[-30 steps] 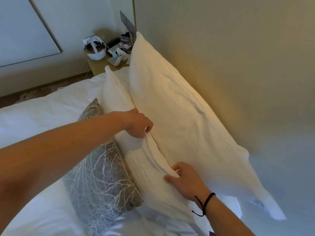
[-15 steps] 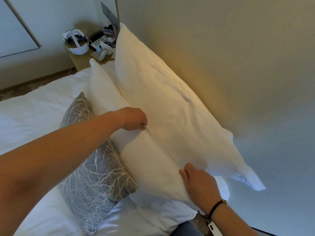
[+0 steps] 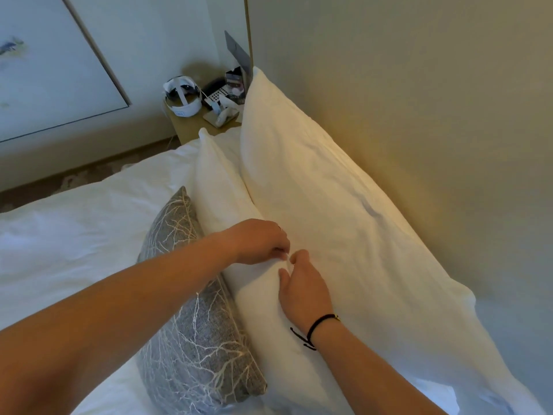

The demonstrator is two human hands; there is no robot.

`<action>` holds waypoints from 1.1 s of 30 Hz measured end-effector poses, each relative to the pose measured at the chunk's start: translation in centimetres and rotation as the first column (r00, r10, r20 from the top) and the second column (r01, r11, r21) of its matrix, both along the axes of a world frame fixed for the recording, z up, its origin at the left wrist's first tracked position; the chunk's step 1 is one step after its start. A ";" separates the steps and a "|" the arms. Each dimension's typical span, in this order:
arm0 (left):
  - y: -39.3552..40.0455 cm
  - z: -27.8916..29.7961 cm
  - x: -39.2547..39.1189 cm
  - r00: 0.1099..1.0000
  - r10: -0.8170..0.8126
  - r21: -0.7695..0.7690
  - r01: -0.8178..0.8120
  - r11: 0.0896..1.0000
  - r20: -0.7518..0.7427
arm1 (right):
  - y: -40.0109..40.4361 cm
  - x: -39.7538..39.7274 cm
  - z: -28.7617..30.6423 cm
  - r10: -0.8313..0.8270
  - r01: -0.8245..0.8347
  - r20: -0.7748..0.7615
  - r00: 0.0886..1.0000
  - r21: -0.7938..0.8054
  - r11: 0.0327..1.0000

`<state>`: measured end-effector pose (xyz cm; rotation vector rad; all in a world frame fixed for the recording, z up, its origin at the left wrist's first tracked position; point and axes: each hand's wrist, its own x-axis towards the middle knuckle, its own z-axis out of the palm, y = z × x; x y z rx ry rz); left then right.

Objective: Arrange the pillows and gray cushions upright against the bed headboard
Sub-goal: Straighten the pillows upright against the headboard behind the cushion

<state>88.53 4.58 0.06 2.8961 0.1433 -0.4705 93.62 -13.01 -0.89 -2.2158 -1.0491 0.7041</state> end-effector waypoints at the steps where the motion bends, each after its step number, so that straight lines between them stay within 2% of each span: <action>1: 0.4 -0.1 -0.2 1.000 -0.002 0.022 0.001 1.000 0.009 | 1.5 0.2 -0.1 -0.029 0.031 -0.080 0.996 0.033 0.999; 3: 1.4 -0.4 -0.5 0.999 -0.028 0.094 0.027 0.995 0.018 | 3.7 0.7 -0.4 -0.043 0.052 -0.129 0.991 0.068 0.996; 9: 6.6 -0.5 -0.2 0.992 -0.118 0.299 0.125 0.946 -0.043 | 6.8 1.6 -2.3 -0.003 0.009 -0.125 0.992 0.045 0.999; 14: 10.9 0.7 1.0 0.975 0.000 0.430 0.098 0.897 -0.222 | 7.7 2.3 -3.0 0.015 -0.007 -0.112 0.994 0.075 0.997; 19: 14.8 1.9 2.0 0.944 0.060 0.553 0.138 0.821 -0.324 | 7.1 3.3 -3.3 0.044 -0.042 -0.014 0.999 0.099 0.994; 27: 18.4 3.1 5.2 0.900 0.106 0.517 0.142 0.844 -0.422 | 6.5 3.1 -3.1 0.132 -0.137 0.043 0.990 0.129 0.982; 31: 20.1 3.8 6.2 0.910 0.192 0.484 0.010 0.875 -0.367 | 6.2 2.9 -2.8 0.190 -0.200 0.103 0.976 0.101 0.975; 33: 20.4 4.2 6.8 0.942 0.201 0.454 -0.060 0.889 -0.269 | 6.2 3.0 -2.7 0.231 -0.239 0.104 0.967 0.078 0.968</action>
